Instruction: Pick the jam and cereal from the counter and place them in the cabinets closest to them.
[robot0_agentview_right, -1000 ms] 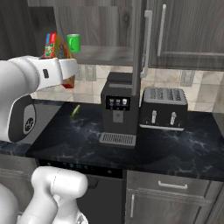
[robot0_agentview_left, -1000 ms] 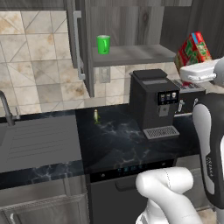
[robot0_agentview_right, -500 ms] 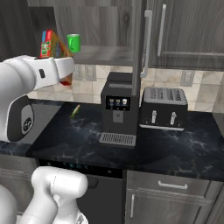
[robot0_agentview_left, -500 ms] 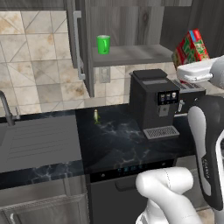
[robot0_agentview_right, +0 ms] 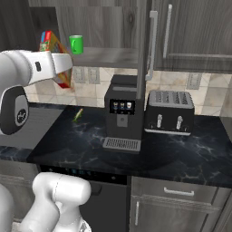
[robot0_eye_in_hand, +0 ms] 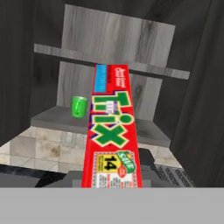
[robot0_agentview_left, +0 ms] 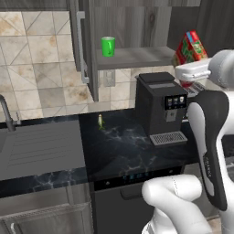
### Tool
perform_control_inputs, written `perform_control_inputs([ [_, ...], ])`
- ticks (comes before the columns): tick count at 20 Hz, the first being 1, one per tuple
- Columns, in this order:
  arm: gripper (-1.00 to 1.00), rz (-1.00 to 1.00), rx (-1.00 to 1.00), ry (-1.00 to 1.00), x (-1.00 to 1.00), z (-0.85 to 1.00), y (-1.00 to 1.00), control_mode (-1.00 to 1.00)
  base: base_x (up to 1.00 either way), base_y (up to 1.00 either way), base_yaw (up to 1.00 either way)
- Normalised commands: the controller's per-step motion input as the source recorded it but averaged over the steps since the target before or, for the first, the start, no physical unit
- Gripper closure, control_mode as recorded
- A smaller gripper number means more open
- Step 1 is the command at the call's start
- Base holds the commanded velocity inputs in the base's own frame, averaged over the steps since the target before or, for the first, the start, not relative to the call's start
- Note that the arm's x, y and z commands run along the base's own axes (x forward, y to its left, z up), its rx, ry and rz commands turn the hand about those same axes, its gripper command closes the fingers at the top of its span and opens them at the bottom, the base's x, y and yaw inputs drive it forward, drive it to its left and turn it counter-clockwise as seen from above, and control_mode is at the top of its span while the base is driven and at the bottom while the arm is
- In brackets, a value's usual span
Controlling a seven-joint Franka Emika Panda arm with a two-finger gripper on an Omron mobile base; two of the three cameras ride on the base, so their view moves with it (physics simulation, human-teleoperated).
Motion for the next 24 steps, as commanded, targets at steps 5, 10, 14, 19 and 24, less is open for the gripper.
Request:
perform_control_inputs([
  [5,1.00,0.00,0.00,0.08,0.07,0.12,0.04,-1.00,0.00,0.00,0.00],
  [10,1.00,0.01,0.00,0.01,0.00,0.03,0.00,-1.00,0.00,0.00,0.00],
  [14,1.00,0.00,0.00,-0.01,0.00,0.00,0.00,-1.00,0.00,0.00,0.00],
  [19,1.00,0.00,0.01,0.00,0.00,0.00,0.00,-1.00,0.00,0.00,0.00],
  [24,1.00,0.00,0.06,0.00,0.00,0.00,-0.03,-1.00,0.00,0.00,0.00],
])
